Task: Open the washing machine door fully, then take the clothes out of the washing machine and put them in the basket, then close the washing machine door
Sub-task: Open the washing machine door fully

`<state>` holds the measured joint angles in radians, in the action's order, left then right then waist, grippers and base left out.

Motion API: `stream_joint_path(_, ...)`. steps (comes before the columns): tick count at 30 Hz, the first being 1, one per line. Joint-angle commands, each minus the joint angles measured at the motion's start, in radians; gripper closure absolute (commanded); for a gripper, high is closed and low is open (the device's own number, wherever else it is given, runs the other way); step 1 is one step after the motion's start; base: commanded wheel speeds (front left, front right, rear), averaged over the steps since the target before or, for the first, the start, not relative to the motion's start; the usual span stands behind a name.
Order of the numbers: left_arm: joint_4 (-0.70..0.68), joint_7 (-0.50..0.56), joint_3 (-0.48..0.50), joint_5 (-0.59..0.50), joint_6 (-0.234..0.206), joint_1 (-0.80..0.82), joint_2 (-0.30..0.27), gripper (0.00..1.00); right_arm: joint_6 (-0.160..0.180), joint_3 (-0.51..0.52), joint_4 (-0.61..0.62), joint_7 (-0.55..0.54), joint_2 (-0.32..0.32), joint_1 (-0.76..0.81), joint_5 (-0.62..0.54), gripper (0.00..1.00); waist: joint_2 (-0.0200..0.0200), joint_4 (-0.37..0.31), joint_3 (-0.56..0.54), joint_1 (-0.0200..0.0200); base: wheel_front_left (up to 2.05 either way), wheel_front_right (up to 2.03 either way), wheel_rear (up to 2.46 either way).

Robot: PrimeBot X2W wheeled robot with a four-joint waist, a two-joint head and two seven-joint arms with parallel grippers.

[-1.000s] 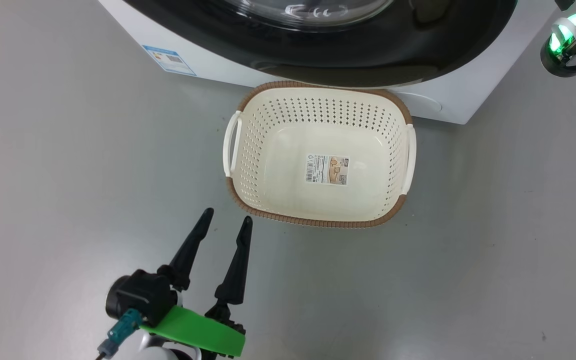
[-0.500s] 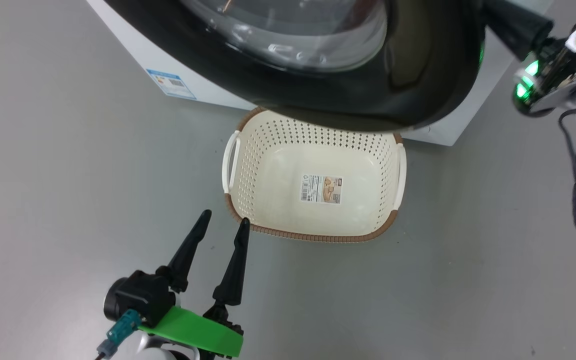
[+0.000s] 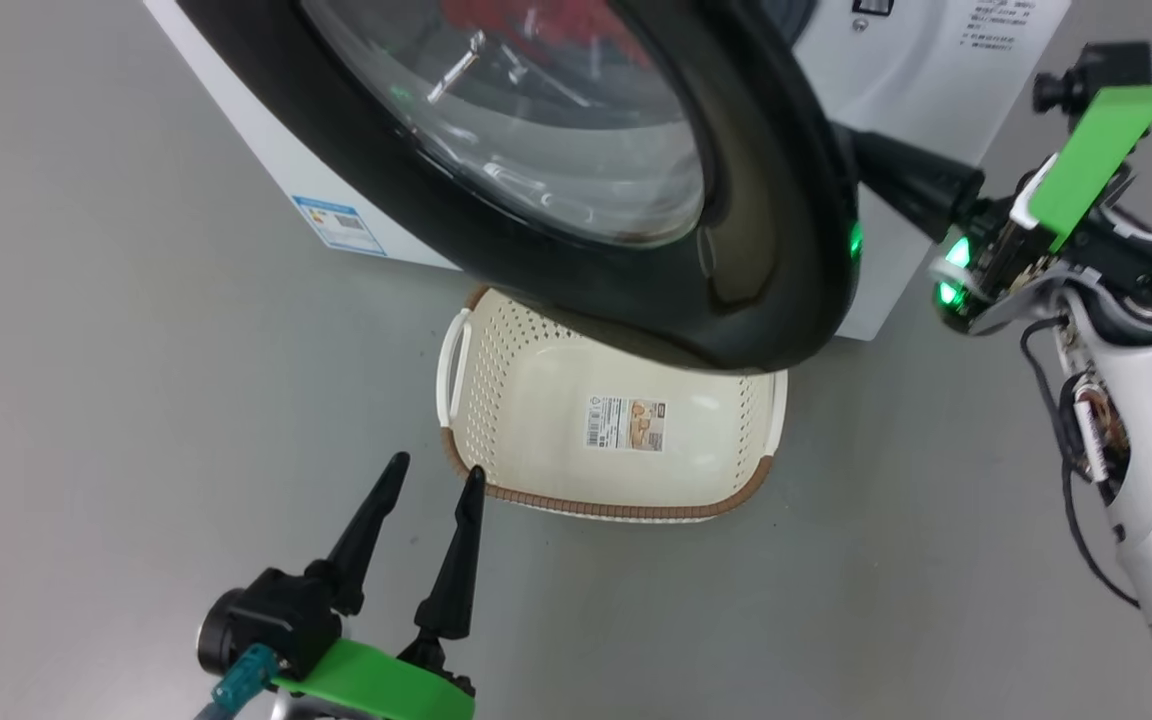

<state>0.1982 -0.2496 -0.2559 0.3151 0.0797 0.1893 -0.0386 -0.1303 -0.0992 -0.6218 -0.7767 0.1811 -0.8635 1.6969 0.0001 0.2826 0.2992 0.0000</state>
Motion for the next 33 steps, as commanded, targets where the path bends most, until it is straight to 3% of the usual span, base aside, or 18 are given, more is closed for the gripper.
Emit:
stream_joint_path(1,-0.019,-0.012,0.037,-0.014,0.005,-0.009,-0.012,0.00,0.000,-0.009,0.036,-0.014,-0.025,0.022,-0.006,1.00,-0.0001,-0.003,-0.015,0.0000,0.00,0.00,0.00)
stream_joint_path(33,-0.023,-0.012,0.061,-0.030,0.011,-0.057,-0.012,0.00,0.000,-0.099,0.164,-0.124,-0.126,0.226,0.000,1.00,-0.0001,-0.006,-0.085,0.0000,0.00,0.00,0.00)
